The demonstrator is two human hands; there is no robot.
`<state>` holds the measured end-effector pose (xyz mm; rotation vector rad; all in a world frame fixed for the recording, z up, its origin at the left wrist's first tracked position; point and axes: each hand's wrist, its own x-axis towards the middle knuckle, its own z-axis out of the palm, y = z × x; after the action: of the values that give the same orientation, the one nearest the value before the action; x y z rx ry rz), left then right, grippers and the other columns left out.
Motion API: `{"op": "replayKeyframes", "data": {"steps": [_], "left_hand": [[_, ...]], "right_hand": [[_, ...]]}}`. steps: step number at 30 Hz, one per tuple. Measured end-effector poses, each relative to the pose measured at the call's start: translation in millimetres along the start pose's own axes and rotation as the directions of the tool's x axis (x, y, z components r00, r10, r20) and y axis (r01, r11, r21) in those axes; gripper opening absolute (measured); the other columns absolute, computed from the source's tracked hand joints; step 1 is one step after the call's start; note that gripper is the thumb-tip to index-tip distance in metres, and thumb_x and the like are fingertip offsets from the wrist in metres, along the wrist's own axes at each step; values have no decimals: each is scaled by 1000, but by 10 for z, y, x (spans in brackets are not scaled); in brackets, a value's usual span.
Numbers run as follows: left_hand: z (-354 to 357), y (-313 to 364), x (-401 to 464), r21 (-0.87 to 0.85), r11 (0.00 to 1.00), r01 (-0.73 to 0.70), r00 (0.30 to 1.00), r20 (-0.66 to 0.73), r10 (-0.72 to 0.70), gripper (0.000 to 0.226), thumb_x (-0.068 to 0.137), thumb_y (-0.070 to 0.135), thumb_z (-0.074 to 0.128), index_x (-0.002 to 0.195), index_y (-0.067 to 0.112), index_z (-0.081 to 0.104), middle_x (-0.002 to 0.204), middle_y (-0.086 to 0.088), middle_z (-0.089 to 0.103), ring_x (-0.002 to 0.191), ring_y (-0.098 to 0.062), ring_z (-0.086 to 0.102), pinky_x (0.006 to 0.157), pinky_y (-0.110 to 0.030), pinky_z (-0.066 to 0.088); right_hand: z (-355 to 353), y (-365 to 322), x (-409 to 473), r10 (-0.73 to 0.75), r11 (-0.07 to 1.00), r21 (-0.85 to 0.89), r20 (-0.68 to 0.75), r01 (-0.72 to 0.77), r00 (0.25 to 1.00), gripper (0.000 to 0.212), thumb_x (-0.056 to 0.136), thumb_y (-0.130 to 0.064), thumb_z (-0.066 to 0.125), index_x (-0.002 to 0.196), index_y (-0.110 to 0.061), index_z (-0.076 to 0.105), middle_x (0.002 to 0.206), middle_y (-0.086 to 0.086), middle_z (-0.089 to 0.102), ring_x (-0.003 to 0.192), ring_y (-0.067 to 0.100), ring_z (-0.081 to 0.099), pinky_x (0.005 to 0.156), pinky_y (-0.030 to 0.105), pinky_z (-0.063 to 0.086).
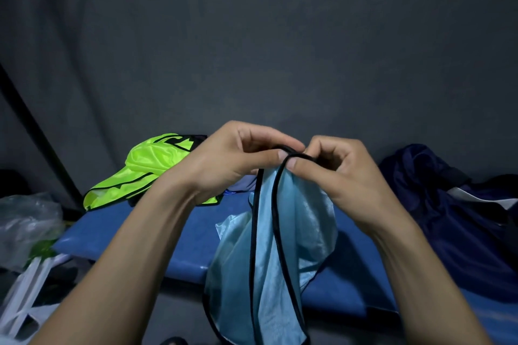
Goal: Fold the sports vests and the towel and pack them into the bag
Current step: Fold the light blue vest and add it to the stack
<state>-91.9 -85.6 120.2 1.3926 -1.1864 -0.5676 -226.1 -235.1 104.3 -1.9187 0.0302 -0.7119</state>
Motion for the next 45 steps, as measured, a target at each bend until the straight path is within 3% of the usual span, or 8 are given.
{"op": "replayKeyframes", "data": {"steps": [7,11,14,18,23,29,34,45], "left_hand": [[32,-105,55,53,998,14,967,-256,0,8,86,11,78,82,13,71,68,-1,67,58,-8,58,56,-16,45],[58,-64,6,49,997,54,981,-191,-44,21,77,30,81,82,11,73,65,-5,64,54,-12,52,49,-20,42],[72,-49,-49,9,999,49,996,-72,-48,6,92,15,73,97,11,72,74,-6,65,67,-21,52,62,-30,42],[113,-1,-142,-8,1000,-16,1000,7,16,12,100,1,59,107,9,57,85,-11,54,78,-25,42,69,-43,33],[236,115,-227,91,992,-88,994,-56,94,10,101,0,57,101,2,66,94,-17,70,85,-21,60,78,-40,49],[359,449,-327,-51,993,-108,992,-77,104,23,94,16,52,84,3,66,82,-15,59,83,-23,50,76,-41,36],[234,983,-293,210,935,-285,944,-109,312,17,98,19,67,84,10,73,78,0,69,75,-10,59,73,-33,47],[72,1821,-296,437,846,-306,949,64,310,18,96,14,65,85,0,68,71,-4,61,69,-10,48,65,-31,39]], "right_hand": [[24,-86,-35,-115,976,-183,10,115,993,5,86,-17,81,86,-21,77,85,-2,74,80,13,70,75,40,56],[78,-134,-69,-161,916,-383,-77,120,984,22,85,-17,76,66,-19,66,71,-3,63,70,16,62,68,38,48],[82,-167,-109,-165,900,-428,-148,87,975,32,86,-20,74,60,-14,56,60,-5,54,58,12,52,59,32,42],[30,-237,-168,-82,945,-326,-169,23,982,33,88,-20,70,62,-10,54,56,7,46,51,10,39,50,39,34],[-59,-472,-158,-75,966,-254,-149,35,986,28,86,-23,66,67,-4,60,62,17,54,56,33,51,53,48,45],[-117,-932,-134,-141,927,-367,-162,73,977,24,83,-18,67,64,-6,59,63,16,54,57,14,47,55,38,41],[-245,-1364,-117,-196,911,-394,-162,119,967,22,81,-23,67,67,-8,63,66,17,58,59,23,48,57,41,43],[-379,-1873,-29,-189,972,-162,-105,171,976,24,87,-4,67,63,-8,65,57,-4,53,55,6,44,53,19,36]]}}
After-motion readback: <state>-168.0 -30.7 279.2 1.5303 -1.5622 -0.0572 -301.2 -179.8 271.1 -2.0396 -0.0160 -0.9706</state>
